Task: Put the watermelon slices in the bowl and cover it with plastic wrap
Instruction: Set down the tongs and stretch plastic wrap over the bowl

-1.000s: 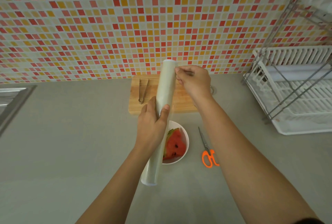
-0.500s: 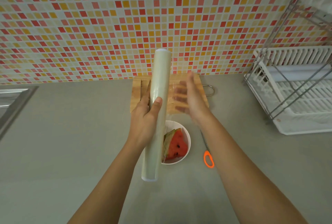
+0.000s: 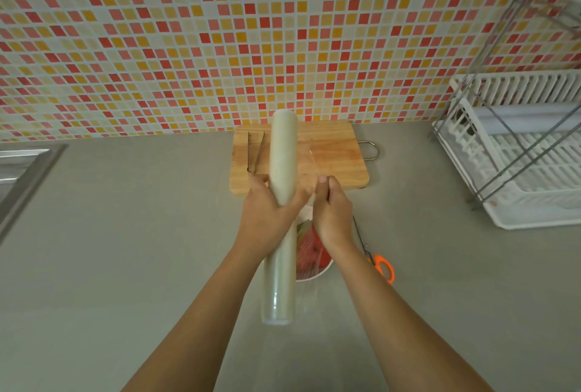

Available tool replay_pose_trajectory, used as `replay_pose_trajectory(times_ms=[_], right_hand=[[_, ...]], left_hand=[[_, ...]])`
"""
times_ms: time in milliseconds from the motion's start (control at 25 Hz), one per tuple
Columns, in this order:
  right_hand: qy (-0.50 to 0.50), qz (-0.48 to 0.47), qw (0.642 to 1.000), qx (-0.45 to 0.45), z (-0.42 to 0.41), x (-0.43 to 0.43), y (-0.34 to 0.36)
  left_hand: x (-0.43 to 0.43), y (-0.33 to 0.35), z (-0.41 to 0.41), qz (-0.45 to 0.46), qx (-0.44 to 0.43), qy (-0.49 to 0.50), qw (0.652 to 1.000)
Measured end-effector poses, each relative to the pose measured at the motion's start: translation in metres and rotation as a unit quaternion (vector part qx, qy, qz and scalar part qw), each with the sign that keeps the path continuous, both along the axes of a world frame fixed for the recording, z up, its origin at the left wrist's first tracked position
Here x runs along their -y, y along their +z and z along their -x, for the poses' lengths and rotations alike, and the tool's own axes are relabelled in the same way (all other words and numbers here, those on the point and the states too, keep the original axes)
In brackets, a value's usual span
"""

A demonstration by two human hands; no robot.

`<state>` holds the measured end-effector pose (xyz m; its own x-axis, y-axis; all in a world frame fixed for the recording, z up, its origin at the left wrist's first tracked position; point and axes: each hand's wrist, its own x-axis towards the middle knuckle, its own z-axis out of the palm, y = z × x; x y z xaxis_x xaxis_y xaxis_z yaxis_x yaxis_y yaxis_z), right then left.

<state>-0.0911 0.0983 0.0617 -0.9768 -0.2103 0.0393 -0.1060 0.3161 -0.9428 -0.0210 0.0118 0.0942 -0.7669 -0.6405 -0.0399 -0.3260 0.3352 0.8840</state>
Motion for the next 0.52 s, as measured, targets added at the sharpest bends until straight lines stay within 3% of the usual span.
replay_pose_trajectory(times_ms=[120,360,440,520], right_hand=[[-0.007,-0.018,1.0,0.016,0.005,-0.014,-0.012],[-0.013,-0.059,0.997,0.041,0.016,-0.036,-0.03],[-0.004,-0.069,0.997,0.044,0.018,-0.038,-0.036],[-0.003,-0.07,0.996,0.057,0.018,-0.04,-0.043]], left_hand=[[-0.004,-0.012,-0.001,-0.012,0.031,0.021,0.999],[0.0,-0.016,0.0,-0.288,0.064,0.055,0.954],[-0.004,-0.015,0.001,-0.305,0.076,0.06,0.948],[-0.008,-0.018,0.001,-0.254,0.086,0.053,0.962]])
